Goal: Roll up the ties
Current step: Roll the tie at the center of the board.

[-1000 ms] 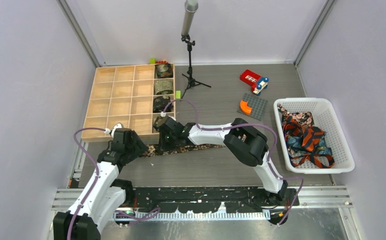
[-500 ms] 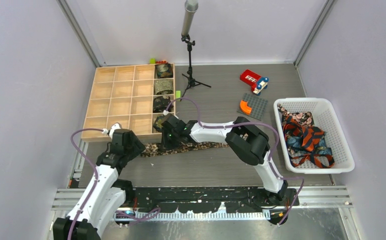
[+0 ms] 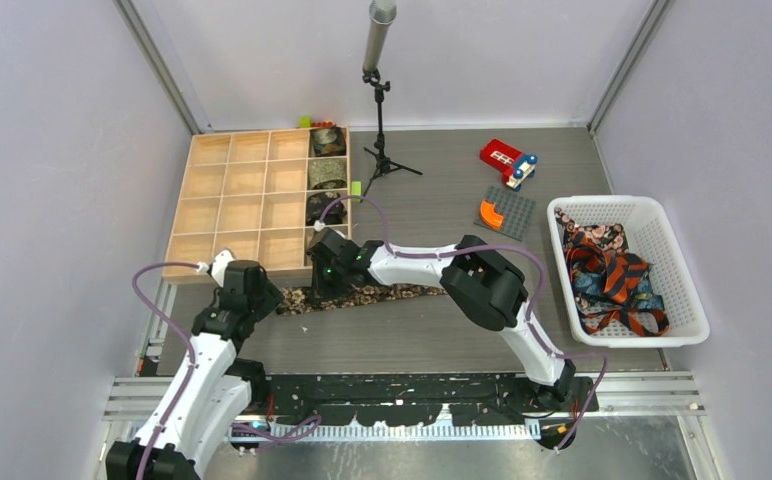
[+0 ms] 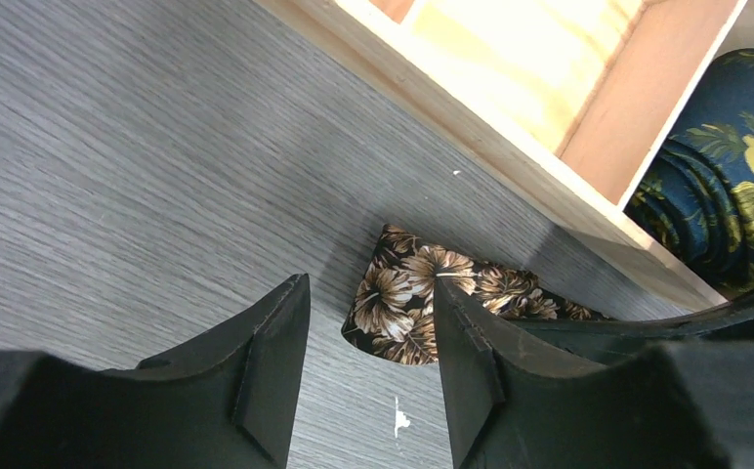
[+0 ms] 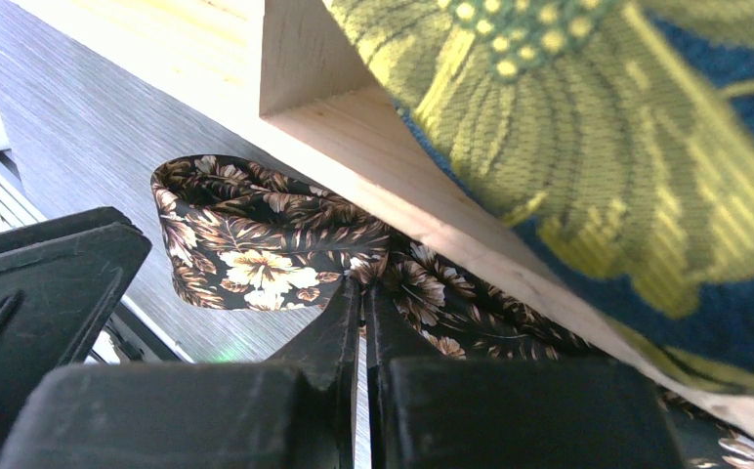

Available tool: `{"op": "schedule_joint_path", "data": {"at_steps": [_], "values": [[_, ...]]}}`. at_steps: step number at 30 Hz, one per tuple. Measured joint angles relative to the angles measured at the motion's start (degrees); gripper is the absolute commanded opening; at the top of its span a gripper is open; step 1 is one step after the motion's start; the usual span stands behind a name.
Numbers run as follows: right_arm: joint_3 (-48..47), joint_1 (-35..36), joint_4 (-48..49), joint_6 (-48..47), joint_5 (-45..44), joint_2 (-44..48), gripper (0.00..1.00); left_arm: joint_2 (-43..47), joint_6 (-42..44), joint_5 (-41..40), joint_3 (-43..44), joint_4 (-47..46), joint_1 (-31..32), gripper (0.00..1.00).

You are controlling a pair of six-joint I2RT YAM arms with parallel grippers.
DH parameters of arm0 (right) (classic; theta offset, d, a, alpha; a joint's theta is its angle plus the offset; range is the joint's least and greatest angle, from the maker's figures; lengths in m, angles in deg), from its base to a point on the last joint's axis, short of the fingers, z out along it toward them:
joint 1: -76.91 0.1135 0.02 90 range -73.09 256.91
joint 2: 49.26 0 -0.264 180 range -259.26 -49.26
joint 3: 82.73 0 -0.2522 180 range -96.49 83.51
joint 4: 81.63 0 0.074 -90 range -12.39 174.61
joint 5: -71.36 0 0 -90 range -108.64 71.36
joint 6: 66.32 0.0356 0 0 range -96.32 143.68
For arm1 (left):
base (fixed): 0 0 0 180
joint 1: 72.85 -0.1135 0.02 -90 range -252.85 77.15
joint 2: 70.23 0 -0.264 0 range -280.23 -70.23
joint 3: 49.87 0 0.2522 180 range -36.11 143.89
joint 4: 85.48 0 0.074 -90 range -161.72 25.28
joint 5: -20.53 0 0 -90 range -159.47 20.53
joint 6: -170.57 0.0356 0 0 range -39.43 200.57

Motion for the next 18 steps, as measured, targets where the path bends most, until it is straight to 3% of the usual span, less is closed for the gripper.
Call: {"op": "schedule_joint_path", "data": {"at_steps": [10,18], "values": [[0.0,0.48,-0.07,0.07,0.0,0.0,0.04,-6.88,-2.47,2.03,-1.09,-1.55,0.0,0.38],[0.0,0.48,-0.2,0.57,-0.07,0.0,0.03,-8.11,-3.26,3.28,-2.16,-4.24,0.0,0.36]]}}
